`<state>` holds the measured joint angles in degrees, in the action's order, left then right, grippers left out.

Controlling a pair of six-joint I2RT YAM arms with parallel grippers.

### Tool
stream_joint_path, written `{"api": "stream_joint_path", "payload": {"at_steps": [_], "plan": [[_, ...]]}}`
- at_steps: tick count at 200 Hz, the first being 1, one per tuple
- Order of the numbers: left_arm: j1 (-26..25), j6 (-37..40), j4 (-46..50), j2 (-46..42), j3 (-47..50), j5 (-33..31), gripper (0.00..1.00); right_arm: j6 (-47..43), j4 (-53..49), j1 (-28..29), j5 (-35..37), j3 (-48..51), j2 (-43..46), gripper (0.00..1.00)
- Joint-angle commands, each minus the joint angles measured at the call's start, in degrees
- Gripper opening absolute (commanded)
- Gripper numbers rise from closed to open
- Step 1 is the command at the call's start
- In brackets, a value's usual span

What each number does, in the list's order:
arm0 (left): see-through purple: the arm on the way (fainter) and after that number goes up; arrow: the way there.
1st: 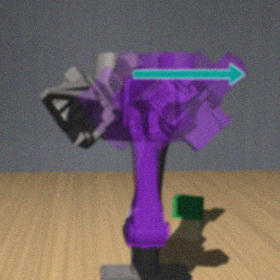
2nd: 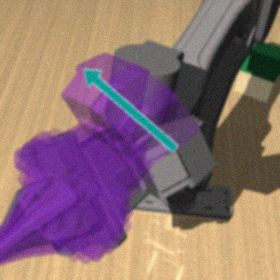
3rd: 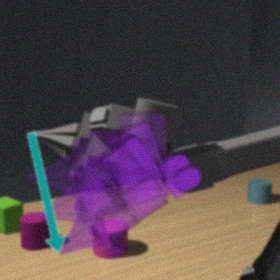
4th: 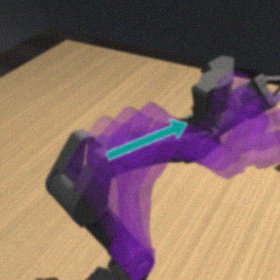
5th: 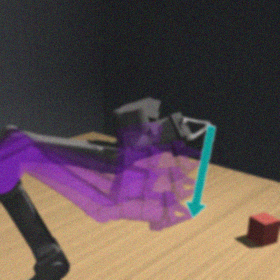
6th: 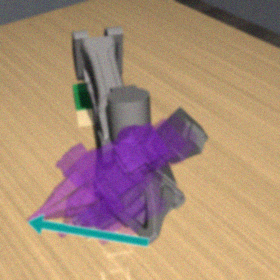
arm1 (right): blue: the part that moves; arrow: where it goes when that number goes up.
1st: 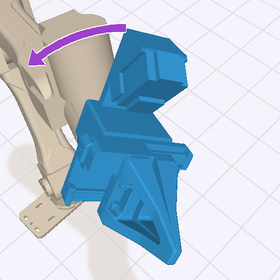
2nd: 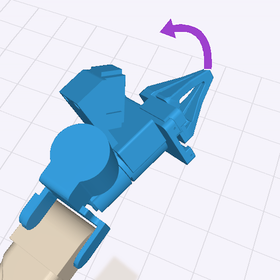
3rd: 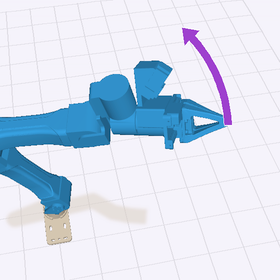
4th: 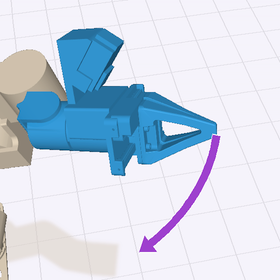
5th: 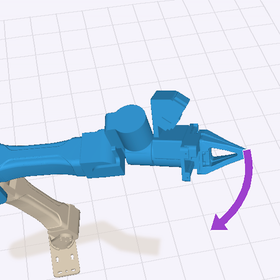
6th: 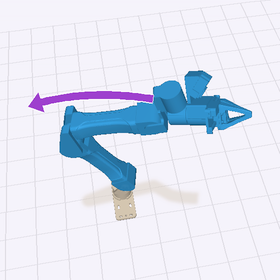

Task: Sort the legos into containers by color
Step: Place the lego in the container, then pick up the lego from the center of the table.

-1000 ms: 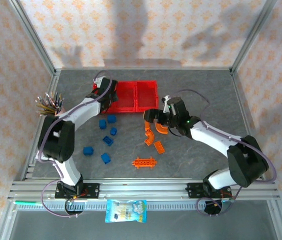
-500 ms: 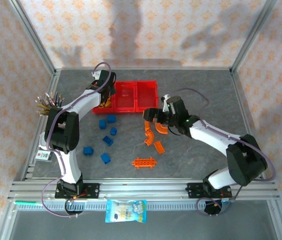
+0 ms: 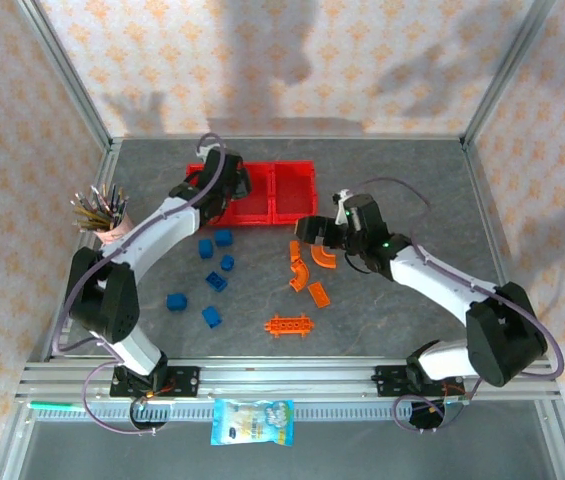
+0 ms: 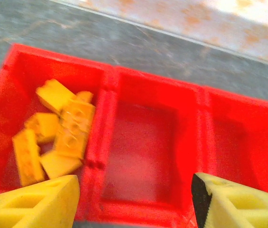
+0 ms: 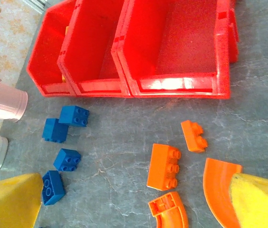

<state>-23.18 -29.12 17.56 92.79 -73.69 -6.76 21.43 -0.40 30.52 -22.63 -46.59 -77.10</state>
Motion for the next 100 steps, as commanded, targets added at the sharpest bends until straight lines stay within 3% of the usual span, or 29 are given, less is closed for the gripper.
{"api": "stream_joint_path", "payload": {"at_steps": [1,53,100], "plan": [[-3.83,-3.48,-0.27,-3.58,4.20,2.04,0.66,0.80,-2.39,-0.55,2.57,2.37,2.67,1.00],[-14.60,-13.06,-4.80,-8.32,12.71,3.60,0.66,1.88,-3.29,-1.43,4.06,8.69,7.36,1.00],[-21.93,-18.86,-9.21,-4.72,14.50,4.74,0.66,2.47,-2.91,-2.47,4.47,12.95,8.28,1.00]]}}
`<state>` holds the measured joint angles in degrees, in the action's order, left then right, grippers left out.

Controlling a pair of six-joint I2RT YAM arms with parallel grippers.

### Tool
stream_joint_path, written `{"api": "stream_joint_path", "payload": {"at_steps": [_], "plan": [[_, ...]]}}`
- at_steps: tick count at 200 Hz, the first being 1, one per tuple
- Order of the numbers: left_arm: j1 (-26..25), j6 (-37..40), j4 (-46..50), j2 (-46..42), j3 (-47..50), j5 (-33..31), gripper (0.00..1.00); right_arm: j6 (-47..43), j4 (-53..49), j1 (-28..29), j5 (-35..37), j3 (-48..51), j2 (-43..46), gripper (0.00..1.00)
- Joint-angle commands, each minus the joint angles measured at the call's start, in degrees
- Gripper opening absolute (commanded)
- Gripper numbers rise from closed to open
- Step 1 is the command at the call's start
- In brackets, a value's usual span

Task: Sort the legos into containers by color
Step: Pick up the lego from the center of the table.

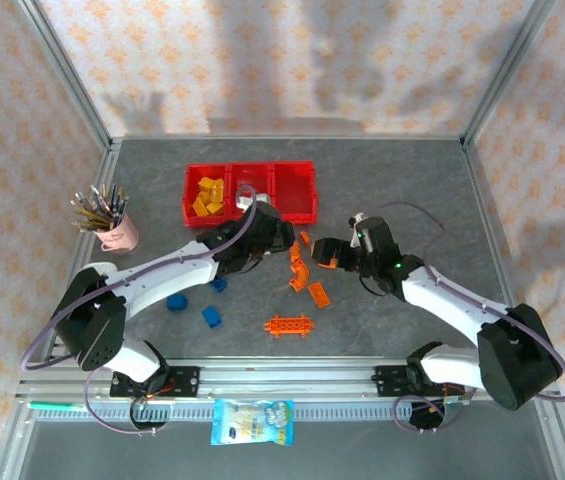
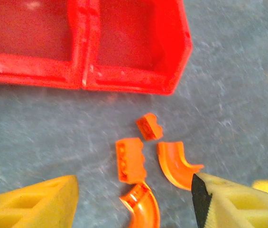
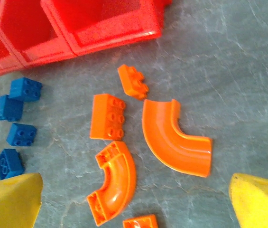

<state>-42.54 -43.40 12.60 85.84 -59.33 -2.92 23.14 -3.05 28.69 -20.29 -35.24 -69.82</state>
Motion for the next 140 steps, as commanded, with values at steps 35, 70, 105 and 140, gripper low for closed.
{"api": "stream_joint_path", "payload": {"at_steps": [35,70,105,140], "plan": [[-5.60,-5.88,-5.14,8.64,-2.46,0.98,0.68,1.39,1.74,-2.51,2.20,4.32,0.92,1.00],[-6.10,-5.09,-4.01,15.76,-6.38,0.79,0.69,1.97,3.61,-7.80,-1.79,6.11,0.39,1.00],[-6.04,-4.64,-1.82,19.06,-8.13,-4.85,0.67,0.60,3.30,-8.97,-2.28,6.16,0.56,1.00],[-5.69,-4.48,0.72,21.87,-10.24,-8.88,0.64,0.52,3.75,-9.20,-2.83,6.30,0.05,1.00]]}}
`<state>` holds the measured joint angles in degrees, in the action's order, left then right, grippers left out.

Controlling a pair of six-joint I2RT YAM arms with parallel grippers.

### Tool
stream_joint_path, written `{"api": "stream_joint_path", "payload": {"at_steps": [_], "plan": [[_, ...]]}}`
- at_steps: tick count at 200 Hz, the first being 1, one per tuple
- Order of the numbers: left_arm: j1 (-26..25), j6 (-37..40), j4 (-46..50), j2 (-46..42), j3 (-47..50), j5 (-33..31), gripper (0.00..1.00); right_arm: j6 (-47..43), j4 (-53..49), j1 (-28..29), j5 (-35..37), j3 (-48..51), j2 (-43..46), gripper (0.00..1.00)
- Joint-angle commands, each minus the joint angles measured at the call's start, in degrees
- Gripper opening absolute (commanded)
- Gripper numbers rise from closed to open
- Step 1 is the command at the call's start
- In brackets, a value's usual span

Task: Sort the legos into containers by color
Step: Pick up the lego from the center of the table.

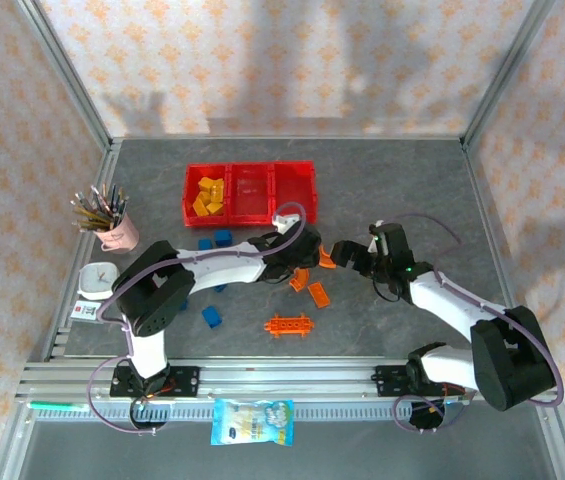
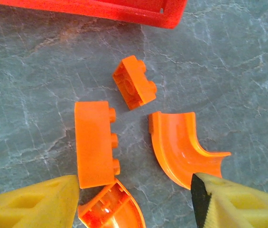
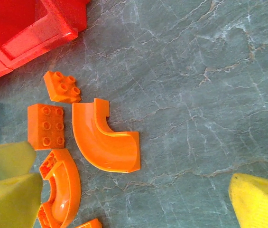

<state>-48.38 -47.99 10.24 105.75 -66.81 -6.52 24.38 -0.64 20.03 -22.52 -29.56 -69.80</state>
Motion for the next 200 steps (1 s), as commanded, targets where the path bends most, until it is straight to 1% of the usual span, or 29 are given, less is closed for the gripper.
{"api": "stream_joint_path", "payload": {"at_steps": [1,22,38,44,60,81,95,152,184,200], "plan": [[0.18,0.10,3.14,2.02,-2.83,-5.39,0.63,-0.73,1.35,-0.58,-0.64,0.63,0.02,1.00],[0.32,-0.10,2.57,2.56,-2.50,-7.44,0.60,-0.74,1.65,-0.55,-0.83,0.64,-0.24,1.00],[1.14,0.12,2.41,3.16,-3.06,-5.66,0.59,-0.63,1.96,-0.66,-1.09,0.61,-0.40,1.00],[1.32,0.09,3.14,5.26,-3.75,-5.79,0.59,-0.65,1.97,-0.66,-1.15,0.56,-0.53,1.00],[1.58,-0.03,3.90,6.43,-4.67,-6.65,0.56,-0.62,1.88,-0.63,-1.28,0.26,-0.93,1.00],[1.89,0.86,1.33,7.21,-4.45,-4.82,0.52,-0.56,2.30,-0.62,-1.47,0.41,-0.94,1.00],[2.19,0.98,2.41,8.44,-5.54,-5.05,0.50,-0.56,2.14,-0.68,-1.52,0.40,-1.04,1.00],[3.05,1.67,0.84,8.44,-4.52,-4.73,0.30,-0.65,2.08,-0.66,-1.87,0.26,-1.12,1.00],[3.12,1.41,-1.86,5.18,-1.48,-4.03,0.20,-1.85,1.39,-0.64,-2.93,-0.82,-0.31,1.00],[3.12,1.32,-2.15,3.19,-0.18,-4.01,0.18,-2.72,1.26,-0.67,-4.53,-1.52,0.37,1.00]]}}
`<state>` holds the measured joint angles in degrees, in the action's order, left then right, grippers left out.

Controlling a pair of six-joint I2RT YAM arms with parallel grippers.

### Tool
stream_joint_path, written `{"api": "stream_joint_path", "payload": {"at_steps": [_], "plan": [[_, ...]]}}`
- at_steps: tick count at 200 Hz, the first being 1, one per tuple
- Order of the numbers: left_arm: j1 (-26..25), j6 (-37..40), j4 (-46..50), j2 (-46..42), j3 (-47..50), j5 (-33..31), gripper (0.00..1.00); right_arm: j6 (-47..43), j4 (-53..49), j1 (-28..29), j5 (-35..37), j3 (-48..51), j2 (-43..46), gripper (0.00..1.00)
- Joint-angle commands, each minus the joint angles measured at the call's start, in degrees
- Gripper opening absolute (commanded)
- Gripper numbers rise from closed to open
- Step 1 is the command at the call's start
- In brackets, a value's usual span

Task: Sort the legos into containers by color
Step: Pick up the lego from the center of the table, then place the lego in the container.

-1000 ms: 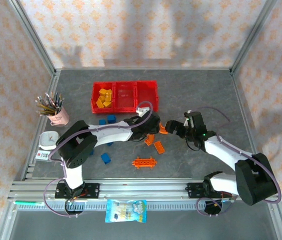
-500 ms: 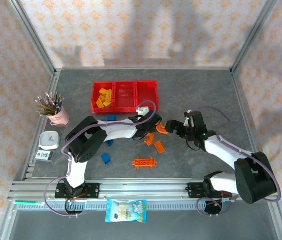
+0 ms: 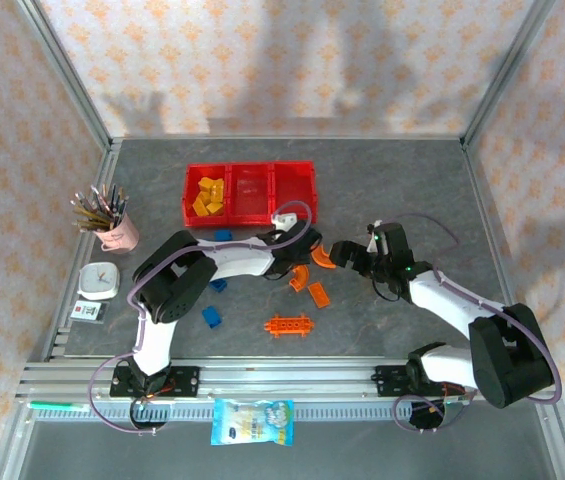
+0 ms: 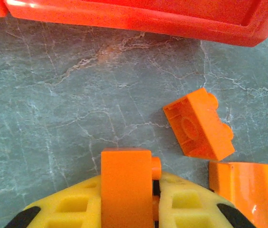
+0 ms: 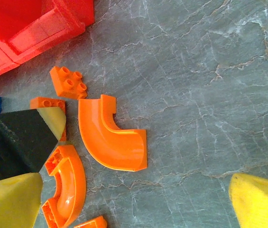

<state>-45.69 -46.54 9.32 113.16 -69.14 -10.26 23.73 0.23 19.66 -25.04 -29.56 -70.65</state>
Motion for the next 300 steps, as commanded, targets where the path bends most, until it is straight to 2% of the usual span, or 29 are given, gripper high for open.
{"api": "stream_joint_path", "payload": {"at_steps": [1,47,96,142,191,223,253,300], "plan": [[0.43,-0.13,-1.23,-4.73,2.25,-0.28,0.18,-2.09,0.39,-0.31,-2.11,-1.53,1.31,1.00],[0.67,0.63,0.17,-13.67,6.11,-1.68,0.18,-1.68,1.98,0.71,-6.30,-5.12,0.53,1.00],[5.85,5.46,3.34,-20.26,5.23,-5.87,0.18,-2.37,1.17,5.62,-2.06,-10.93,-4.38,1.00],[13.46,10.59,3.47,-14.47,-2.62,-6.24,0.18,-0.47,3.52,7.06,0.53,-15.04,-8.52,1.00],[19.82,12.62,2.79,-1.57,-12.68,-1.79,0.18,-0.06,3.46,7.06,2.80,-17.47,-10.64,1.00],[21.68,15.78,4.48,4.07,-19.53,-2.46,0.27,-0.33,2.95,7.06,3.02,-17.80,-10.56,1.00],[22.57,16.24,5.71,4.63,-20.66,-2.24,0.49,-0.86,1.83,6.99,3.24,-18.34,-10.04,1.00],[22.28,14.60,5.30,-2.01,-15.34,0.19,0.51,-1.09,0.78,6.47,2.82,-18.04,-8.98,1.00]]}}
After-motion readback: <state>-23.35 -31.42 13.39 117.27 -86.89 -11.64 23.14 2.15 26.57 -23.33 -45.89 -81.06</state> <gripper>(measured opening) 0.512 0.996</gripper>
